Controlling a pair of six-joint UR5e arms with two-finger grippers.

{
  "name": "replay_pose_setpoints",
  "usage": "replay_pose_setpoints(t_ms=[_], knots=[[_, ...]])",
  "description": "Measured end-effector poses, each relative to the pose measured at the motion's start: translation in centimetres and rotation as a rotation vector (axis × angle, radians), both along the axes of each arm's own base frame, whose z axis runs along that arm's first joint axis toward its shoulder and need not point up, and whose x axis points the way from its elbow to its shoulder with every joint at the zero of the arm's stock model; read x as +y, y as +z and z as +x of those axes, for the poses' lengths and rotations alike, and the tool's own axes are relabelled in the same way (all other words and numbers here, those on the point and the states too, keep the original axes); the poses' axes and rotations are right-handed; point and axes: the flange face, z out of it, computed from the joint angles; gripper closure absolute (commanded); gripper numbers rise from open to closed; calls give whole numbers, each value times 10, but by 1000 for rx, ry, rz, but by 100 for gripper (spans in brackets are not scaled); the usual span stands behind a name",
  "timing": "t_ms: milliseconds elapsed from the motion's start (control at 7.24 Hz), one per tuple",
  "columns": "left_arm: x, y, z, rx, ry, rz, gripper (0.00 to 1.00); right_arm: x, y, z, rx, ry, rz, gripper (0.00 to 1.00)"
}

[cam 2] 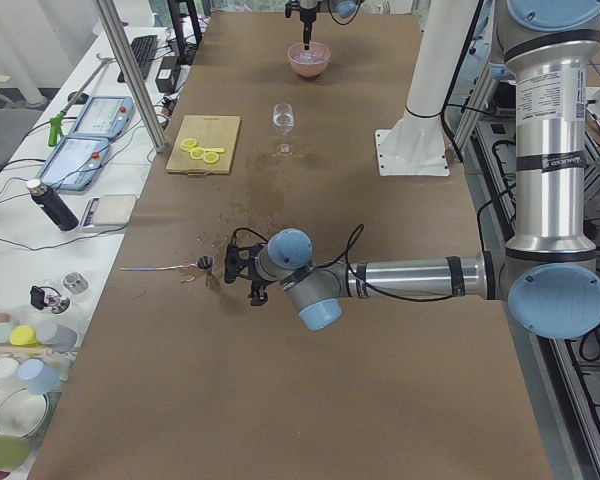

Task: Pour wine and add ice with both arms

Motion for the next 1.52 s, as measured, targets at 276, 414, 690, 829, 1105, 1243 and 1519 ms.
replay_pose_setpoints(t_ms=[276, 414, 690, 829, 1105, 1243, 1519], knots=[[5, 2, 0, 1, 43, -24, 3, -3, 6, -12, 23, 59, -33, 13], [7, 5, -1, 1, 47, -33, 3, -6, 7, -20, 34, 74, -40, 15], [8, 7, -1, 0, 47, -38, 3, -11, 11, -32, 47, 75, -40, 58], [8, 7, -2, -1, 46, -38, 3, -12, 14, -36, 50, 73, -43, 87], [9, 6, -2, -1, 44, -37, 3, -11, 14, -38, 48, 72, -47, 100], [9, 6, -3, -1, 43, -37, 3, -9, 13, -39, 46, 68, -47, 100], [9, 7, -4, -1, 39, -40, 3, -7, 9, -39, 37, 63, -42, 100]])
